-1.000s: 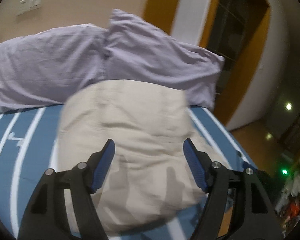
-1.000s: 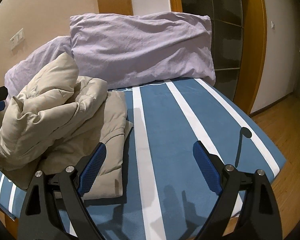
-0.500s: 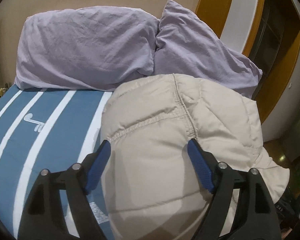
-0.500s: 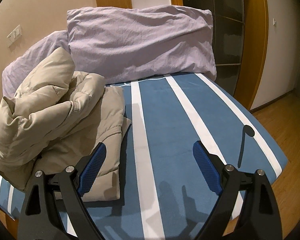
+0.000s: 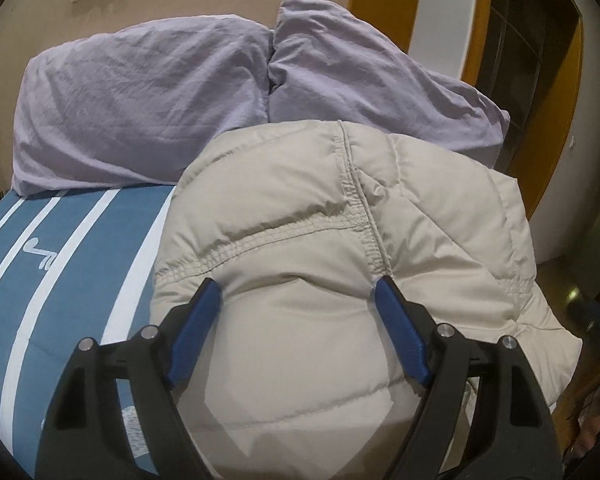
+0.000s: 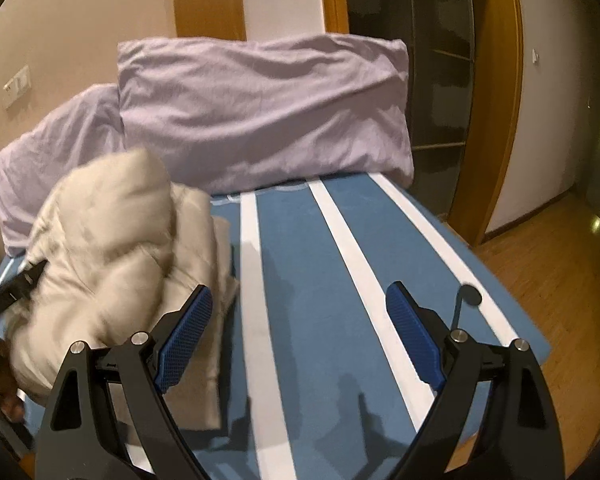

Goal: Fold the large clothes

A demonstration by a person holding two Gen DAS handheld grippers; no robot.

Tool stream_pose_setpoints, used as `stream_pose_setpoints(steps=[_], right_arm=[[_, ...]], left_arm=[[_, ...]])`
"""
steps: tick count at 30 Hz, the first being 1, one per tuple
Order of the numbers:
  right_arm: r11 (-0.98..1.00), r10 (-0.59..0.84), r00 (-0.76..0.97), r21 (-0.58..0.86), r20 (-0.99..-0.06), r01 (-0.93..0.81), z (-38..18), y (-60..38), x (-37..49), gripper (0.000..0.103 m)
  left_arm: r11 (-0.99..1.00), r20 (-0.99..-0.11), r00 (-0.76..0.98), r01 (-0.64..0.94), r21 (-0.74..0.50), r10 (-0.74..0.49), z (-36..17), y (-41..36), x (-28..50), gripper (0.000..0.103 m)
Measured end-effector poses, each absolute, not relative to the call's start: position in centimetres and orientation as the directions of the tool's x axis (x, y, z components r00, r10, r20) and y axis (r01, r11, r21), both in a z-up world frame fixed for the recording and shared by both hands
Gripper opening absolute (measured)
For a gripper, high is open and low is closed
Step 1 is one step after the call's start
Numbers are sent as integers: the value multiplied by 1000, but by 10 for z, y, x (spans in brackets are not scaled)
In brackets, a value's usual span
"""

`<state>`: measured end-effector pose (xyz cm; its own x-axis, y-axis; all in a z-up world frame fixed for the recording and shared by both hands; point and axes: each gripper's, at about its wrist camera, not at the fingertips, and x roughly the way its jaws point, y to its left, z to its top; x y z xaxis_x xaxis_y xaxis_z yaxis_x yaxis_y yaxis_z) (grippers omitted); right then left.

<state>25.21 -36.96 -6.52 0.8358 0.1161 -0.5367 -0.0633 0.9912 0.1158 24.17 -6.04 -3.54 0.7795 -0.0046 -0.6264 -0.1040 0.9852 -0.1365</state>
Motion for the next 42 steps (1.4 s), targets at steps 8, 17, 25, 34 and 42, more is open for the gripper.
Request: stream_pose_setpoints(steps=[8, 17, 25, 34, 42], right_arm=[[965, 263, 828, 145, -495, -220, -29, -317, 265, 74], [940, 341, 808, 148, -481, -308, -13, -256, 293, 56], [967, 255, 814, 111, -522, -232, -35, -247, 326, 56], [971, 239, 794, 120, -559, -208, -96, -258, 344, 56], [970, 243, 785, 141, -570, -198, -114, -261, 349, 57]], left_arm=[[988, -614, 789, -89, -125, -7, -40, -64, 242, 80], [989, -608, 794, -71, -126, -20, -42, -62, 241, 80], [989, -602, 798, -55, -139, -40, -42, -61, 239, 80], [988, -583, 805, 25, -150, -109, -24, -68, 233, 82], [989, -581, 812, -39, -145, -53, 5, -51, 250, 83]])
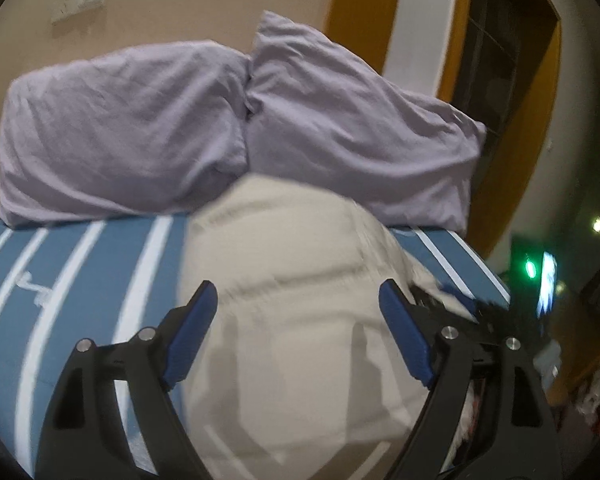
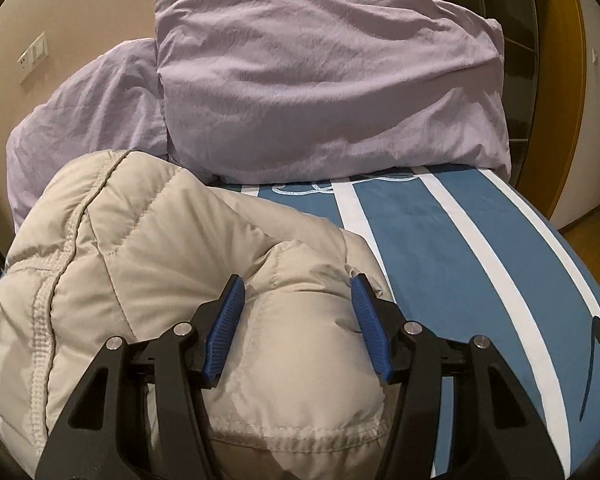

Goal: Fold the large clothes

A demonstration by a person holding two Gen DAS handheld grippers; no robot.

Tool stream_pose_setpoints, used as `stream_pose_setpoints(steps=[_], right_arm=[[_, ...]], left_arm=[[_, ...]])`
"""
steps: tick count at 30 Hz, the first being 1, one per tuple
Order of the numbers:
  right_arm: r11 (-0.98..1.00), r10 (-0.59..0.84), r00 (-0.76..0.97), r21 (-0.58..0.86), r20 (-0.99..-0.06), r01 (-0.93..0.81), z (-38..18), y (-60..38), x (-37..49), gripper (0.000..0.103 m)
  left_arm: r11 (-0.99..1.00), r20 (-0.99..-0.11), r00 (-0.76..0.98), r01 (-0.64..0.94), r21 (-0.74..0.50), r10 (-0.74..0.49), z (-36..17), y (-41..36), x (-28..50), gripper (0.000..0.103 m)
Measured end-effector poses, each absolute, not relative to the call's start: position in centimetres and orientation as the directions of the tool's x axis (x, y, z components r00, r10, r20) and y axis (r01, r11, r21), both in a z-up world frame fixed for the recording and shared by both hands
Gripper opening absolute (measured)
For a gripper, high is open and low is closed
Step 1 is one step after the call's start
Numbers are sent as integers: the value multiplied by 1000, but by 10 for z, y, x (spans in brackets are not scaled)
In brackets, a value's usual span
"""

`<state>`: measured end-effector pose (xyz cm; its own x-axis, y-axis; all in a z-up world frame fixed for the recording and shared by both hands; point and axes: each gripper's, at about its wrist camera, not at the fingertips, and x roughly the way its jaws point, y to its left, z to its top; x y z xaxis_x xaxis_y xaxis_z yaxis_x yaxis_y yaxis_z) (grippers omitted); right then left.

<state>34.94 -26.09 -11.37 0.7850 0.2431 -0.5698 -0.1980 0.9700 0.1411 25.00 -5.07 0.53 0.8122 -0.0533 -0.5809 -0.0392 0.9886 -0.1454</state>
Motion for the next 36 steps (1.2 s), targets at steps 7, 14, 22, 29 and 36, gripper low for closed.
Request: stream_pose_setpoints(steps=[7, 14, 22, 29, 36], right_arm=[[971, 238, 795, 144, -557, -190, -121, -261, 348, 57], [971, 240, 805, 141, -543, -194, -123, -261, 347, 60], [974, 224, 819, 129, -528, -184, -124, -259, 344, 61], [982, 191, 791, 104, -581, -160, -118, -255, 350, 67], [978, 208, 773, 148, -599, -148, -78, -251, 367, 74]], left_arm=[[989, -583, 806, -145, -29, 101, 12, -47, 289, 88], [983, -640, 761, -178, -47, 107, -42, -34, 307, 95], [981, -630, 763, -196, -14, 143, -53, -36, 305, 99], [975, -656, 731, -219, 37, 189, -58, -39, 313, 101], [973, -682, 703, -226, 54, 201, -63, -36, 319, 101]])
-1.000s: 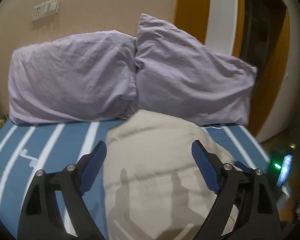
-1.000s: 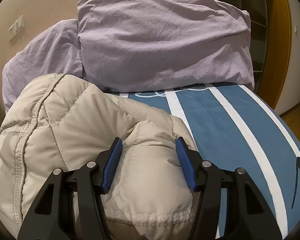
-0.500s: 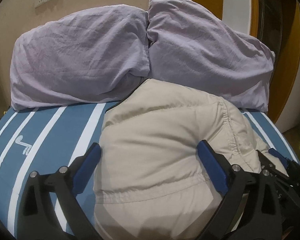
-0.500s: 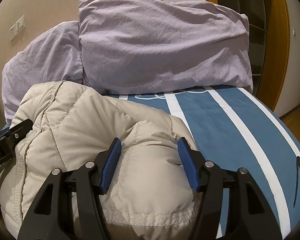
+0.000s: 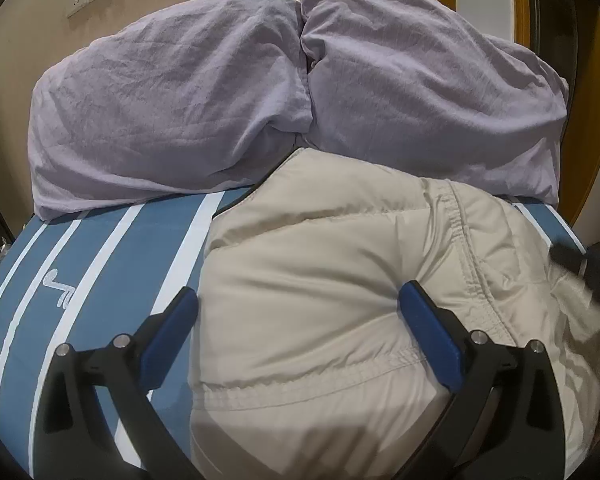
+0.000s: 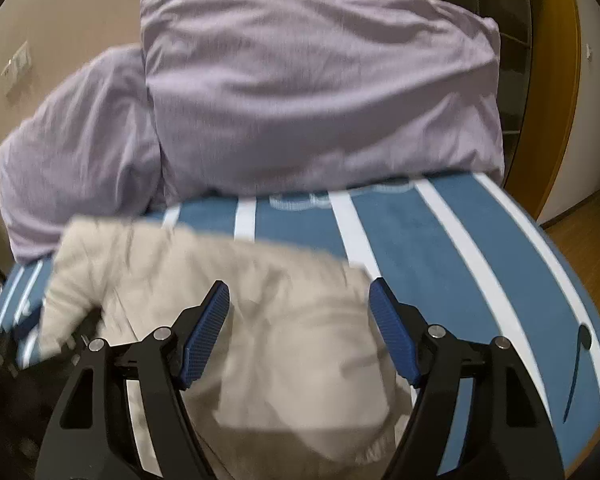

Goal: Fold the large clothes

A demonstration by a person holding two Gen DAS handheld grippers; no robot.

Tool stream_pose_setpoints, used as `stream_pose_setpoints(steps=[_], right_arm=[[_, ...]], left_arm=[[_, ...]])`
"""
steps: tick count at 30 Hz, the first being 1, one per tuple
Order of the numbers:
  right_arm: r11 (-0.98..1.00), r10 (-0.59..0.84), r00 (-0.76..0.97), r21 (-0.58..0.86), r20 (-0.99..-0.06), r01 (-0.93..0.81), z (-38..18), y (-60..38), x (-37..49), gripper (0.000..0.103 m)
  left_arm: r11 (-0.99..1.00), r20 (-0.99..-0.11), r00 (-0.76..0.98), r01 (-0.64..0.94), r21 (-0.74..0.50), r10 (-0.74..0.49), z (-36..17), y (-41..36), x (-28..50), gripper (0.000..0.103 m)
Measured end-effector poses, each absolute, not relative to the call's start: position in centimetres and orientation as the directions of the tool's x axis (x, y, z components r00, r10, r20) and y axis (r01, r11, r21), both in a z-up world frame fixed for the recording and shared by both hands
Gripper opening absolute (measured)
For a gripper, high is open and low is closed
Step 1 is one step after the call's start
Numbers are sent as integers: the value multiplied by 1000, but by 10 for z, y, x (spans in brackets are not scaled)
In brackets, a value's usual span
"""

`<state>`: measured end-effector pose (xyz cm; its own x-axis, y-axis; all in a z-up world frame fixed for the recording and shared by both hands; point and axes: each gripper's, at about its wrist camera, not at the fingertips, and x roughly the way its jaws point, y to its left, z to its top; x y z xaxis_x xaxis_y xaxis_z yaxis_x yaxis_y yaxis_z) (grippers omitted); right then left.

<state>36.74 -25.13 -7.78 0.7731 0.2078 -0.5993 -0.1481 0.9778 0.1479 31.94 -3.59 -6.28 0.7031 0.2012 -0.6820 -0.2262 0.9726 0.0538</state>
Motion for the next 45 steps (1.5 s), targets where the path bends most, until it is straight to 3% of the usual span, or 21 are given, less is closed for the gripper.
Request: stream_pose_setpoints(steps=[3, 5, 9, 45], right_arm=[[985, 175, 795, 109, -581, -136, -72, -246, 379, 79], [991, 131, 772, 63, -622, -117, -93, -242, 393, 79], [978, 201, 737, 181, -646, -108, -119, -255, 403, 81], [984, 171, 747, 143, -642, -102, -123, -252, 400, 82]], left_arm=[[974, -684, 705, -224, 37, 189, -63, -34, 319, 101], [975, -687, 707, -220, 13, 168, -63, -32, 320, 101], [977, -683, 713, -214, 3, 159, -63, -32, 319, 101], [977, -675, 719, -213, 15, 167, -64, -33, 317, 101]])
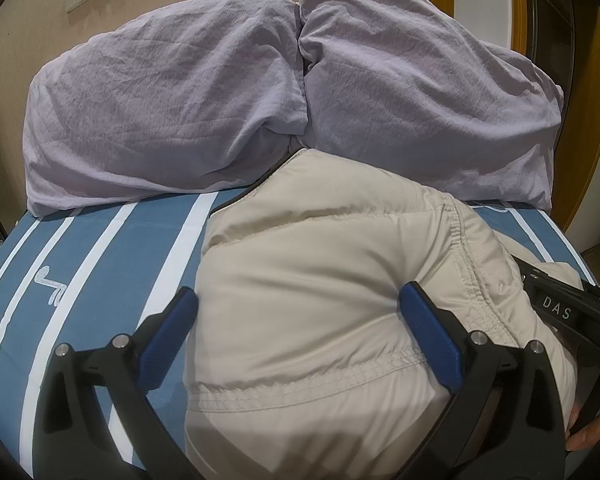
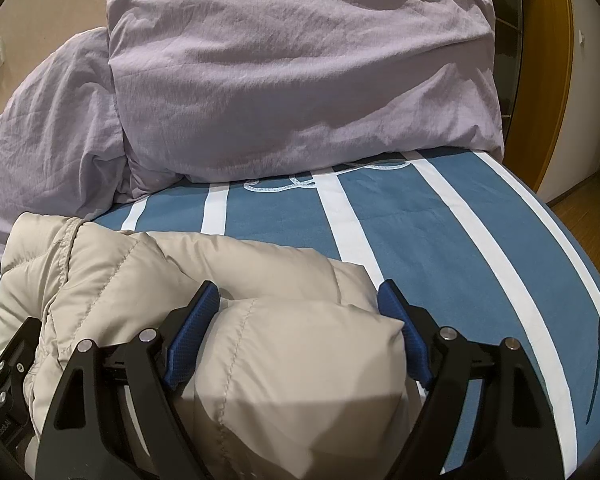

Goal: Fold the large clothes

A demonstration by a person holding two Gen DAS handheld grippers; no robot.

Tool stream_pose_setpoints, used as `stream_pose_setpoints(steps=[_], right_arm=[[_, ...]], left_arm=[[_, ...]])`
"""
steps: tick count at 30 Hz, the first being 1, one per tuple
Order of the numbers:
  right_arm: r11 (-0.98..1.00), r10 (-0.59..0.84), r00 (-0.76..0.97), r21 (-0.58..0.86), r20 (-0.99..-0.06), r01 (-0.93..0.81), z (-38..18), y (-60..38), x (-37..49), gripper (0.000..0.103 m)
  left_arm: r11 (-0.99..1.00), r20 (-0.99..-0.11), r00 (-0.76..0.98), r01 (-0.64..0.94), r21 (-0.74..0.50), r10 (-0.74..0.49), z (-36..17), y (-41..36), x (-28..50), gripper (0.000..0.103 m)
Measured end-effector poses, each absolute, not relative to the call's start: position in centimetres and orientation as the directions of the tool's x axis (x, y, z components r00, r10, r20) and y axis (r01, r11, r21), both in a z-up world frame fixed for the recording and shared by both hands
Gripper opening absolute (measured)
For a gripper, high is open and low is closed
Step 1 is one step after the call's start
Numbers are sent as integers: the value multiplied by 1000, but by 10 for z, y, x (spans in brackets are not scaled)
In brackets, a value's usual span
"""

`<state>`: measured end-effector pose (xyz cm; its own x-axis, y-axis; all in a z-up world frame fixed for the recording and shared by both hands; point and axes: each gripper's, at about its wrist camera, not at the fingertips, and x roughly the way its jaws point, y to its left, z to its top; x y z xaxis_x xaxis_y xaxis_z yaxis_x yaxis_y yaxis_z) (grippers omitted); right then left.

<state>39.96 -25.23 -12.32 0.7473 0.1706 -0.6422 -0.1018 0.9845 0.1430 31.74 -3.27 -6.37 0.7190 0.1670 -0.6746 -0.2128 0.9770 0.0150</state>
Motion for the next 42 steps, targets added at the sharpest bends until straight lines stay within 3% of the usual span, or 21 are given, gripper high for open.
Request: stream_pose_setpoints(steps=[17, 24, 28, 34, 42], right_arm=[[983, 178, 731, 160, -659, -95, -123, -253, 401, 82], [970, 222, 810, 206, -542, -127, -93, -269, 366, 80], [984, 176, 781, 90, -599, -153, -105, -252, 370, 80], [966, 255, 738, 205, -625, -160, -121, -264, 382, 81], [968, 245, 732, 201, -636, -150, -127, -262, 382, 81]], left_arm=[[976, -681, 711, -214, 27, 175, -65, -34, 319, 101], [976, -694, 700, -215, 19, 167, -67, -30, 322, 101], [977, -692, 703, -213, 13, 162, -67, -30, 322, 101], [977, -690, 705, -211, 17, 165, -67, -30, 321, 101], [978, -684, 710, -210, 22, 168, -67, -31, 320, 101]])
